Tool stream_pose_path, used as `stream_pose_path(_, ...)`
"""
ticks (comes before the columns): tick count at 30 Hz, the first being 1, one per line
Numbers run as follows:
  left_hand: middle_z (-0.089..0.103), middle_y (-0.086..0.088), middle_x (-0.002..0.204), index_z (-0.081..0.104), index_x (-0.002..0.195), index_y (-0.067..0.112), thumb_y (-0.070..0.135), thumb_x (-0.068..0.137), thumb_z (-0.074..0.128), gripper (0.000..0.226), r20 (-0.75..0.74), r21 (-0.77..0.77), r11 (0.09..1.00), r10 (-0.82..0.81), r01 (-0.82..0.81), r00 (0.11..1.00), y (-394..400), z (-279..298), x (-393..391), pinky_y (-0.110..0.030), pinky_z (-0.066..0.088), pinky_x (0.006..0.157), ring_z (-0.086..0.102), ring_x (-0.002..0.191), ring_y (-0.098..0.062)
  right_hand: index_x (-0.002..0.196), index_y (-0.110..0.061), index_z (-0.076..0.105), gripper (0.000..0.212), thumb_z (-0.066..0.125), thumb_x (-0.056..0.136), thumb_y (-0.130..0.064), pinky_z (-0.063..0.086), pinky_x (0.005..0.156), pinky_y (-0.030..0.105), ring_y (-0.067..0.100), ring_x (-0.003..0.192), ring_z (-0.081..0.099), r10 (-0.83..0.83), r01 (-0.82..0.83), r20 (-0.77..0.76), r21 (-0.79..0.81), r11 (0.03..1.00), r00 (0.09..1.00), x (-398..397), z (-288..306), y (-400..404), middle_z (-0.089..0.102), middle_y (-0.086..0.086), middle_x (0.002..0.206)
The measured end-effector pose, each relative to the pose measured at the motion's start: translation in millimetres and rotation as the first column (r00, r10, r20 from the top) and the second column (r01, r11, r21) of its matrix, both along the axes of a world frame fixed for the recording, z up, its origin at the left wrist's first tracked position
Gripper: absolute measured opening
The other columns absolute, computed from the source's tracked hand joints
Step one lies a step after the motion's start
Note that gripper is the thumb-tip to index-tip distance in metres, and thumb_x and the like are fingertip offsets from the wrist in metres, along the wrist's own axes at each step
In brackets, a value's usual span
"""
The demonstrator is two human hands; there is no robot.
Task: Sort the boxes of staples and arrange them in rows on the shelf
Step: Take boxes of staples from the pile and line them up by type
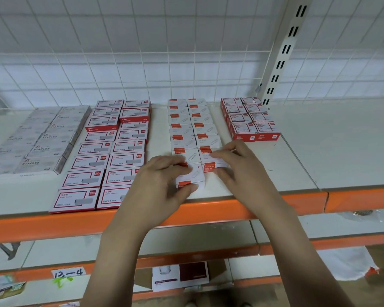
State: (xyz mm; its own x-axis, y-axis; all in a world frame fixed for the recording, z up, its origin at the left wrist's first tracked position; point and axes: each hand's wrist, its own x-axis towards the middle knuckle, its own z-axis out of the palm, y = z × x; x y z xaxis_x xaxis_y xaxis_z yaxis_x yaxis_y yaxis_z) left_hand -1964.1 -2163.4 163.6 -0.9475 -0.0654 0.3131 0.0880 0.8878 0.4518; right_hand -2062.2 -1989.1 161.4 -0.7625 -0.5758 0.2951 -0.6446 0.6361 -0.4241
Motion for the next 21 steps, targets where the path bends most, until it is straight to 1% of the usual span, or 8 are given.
stream_pose_path(2,0.065,0.002,0.114,0.072,0.101,0.017,0.054,0.081,0.050,0.047,-0.025,-0.005,1.000,0.001,-0.001,1.000,0.5,0.9,-1.9,-0.027,0.039,0.094,0.056,0.110,-0.017,0.121,-0.015,0.060,0.034,0.061,0.087,-0.013,0.036,0.091,0.020,0.017,0.109,0.049,-0.009,0.009,-0.005,-0.003,1.000,1.000,-1.4,0.8,-2.1,0.049,0.003,0.118)
stream_pose_path(4,0.067,0.003,0.108,0.073,0.097,0.017,0.052,0.085,0.046,0.046,-0.045,-0.020,1.000,0.009,-0.009,0.999,1.4,2.4,-5.8,-0.038,0.047,0.090,0.057,0.106,-0.018,0.123,-0.017,0.058,0.035,0.060,0.089,-0.015,0.036,0.093,0.020,0.015,0.111,0.047,-0.008,0.008,0.008,0.006,1.000,1.000,-2.6,2.4,-2.8,0.048,0.002,0.120)
stream_pose_path(6,0.068,0.001,0.103,0.072,0.095,0.016,0.049,0.086,0.043,0.045,-0.059,-0.060,0.998,0.024,-0.027,0.998,4.0,5.3,-11.5,-0.044,0.049,0.084,0.058,0.102,-0.021,0.127,-0.018,0.055,0.038,0.059,0.089,-0.019,0.034,0.094,0.019,0.014,0.113,0.045,-0.006,0.005,0.019,0.013,1.000,1.000,-2.8,4.0,1.2,0.047,0.001,0.121)
stream_pose_path(8,0.068,-0.002,0.102,0.071,0.099,0.014,0.047,0.085,0.041,0.046,-0.063,-0.098,0.995,0.027,-0.033,0.998,9.5,8.3,-18.8,-0.046,0.050,0.082,0.059,0.100,-0.026,0.128,-0.019,0.053,0.039,0.058,0.089,-0.021,0.033,0.092,0.019,0.014,0.113,0.045,-0.007,0.007,0.017,0.006,1.000,1.000,-2.5,6.8,10.3,0.048,0.001,0.121)
stream_pose_path(11,0.068,-0.004,0.104,0.069,0.103,0.015,0.045,0.084,0.041,0.046,-0.058,-0.120,0.993,0.003,-0.010,0.998,25.7,13.4,-33.3,-0.045,0.049,0.082,0.060,0.098,-0.029,0.127,-0.018,0.054,0.038,0.057,0.090,-0.022,0.035,0.093,0.023,0.018,0.115,0.046,-0.028,0.028,-0.005,0.023,0.999,1.000,-6.6,11.1,32.5,0.052,0.001,0.125)
stream_pose_path(13,0.068,-0.003,0.105,0.068,0.105,0.017,0.044,0.084,0.043,0.042,-0.049,-0.128,0.992,-0.003,-0.004,0.999,43.1,17.3,-43.9,-0.043,0.048,0.083,0.059,0.098,-0.027,0.127,-0.018,0.054,0.036,0.057,0.090,-0.023,0.036,0.094,0.027,0.019,0.116,0.048,-0.059,0.060,-0.028,0.039,0.997,0.998,-12.6,14.3,52.5,0.054,0.000,0.126)
stream_pose_path(16,0.067,-0.003,0.107,0.067,0.109,0.018,0.038,0.087,0.054,0.033,-0.041,-0.139,0.990,-0.024,0.018,0.999,76.1,21.6,-61.7,-0.042,0.044,0.086,0.058,0.102,-0.026,0.126,-0.019,0.055,0.035,0.056,0.091,-0.024,0.035,0.091,0.023,0.019,0.114,0.050,-0.117,0.118,-0.041,0.012,0.993,0.992,-22.2,19.5,89.4,0.057,-0.001,0.124)
stream_pose_path(21,0.068,-0.003,0.104,0.067,0.108,0.017,0.044,0.085,0.043,0.043,-0.077,-0.189,0.978,-0.108,0.092,0.991,143.6,23.7,-100.6,-0.041,0.047,0.082,0.060,0.098,-0.027,0.123,-0.016,0.058,0.033,0.057,0.091,-0.023,0.035,0.090,0.024,0.021,0.111,0.051,-0.199,0.200,-0.036,0.009,0.980,0.979,-41.7,22.0,162.7,0.058,0.002,0.120)
